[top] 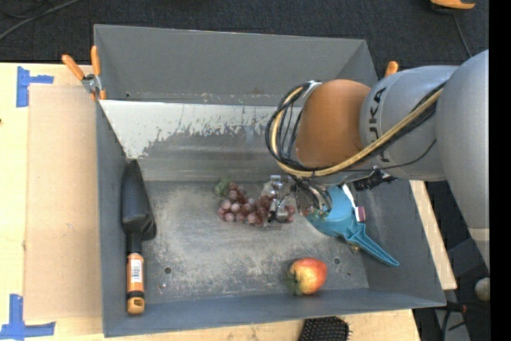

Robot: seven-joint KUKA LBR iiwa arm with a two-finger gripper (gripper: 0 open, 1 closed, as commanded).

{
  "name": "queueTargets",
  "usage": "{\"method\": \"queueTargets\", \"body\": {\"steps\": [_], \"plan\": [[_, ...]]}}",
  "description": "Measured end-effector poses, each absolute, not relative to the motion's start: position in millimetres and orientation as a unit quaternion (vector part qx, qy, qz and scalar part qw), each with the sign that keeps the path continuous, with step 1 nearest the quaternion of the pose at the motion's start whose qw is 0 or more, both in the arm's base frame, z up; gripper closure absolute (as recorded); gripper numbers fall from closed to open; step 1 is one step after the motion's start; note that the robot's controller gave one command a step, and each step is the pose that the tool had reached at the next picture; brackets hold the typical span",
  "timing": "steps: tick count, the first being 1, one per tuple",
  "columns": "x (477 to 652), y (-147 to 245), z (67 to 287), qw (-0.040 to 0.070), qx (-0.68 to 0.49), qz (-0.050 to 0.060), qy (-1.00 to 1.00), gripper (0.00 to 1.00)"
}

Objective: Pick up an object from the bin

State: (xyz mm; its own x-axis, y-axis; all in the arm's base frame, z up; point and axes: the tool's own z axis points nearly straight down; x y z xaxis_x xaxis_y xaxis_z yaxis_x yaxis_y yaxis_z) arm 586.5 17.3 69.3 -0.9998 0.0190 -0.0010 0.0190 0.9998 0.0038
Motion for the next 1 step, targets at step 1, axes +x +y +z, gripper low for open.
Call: {"method": "queueTargets", "body": {"steps": [1], "plan": [[586.5,17.3,69.4,0.001,0.010,0.002,1.000,1.00]]}}
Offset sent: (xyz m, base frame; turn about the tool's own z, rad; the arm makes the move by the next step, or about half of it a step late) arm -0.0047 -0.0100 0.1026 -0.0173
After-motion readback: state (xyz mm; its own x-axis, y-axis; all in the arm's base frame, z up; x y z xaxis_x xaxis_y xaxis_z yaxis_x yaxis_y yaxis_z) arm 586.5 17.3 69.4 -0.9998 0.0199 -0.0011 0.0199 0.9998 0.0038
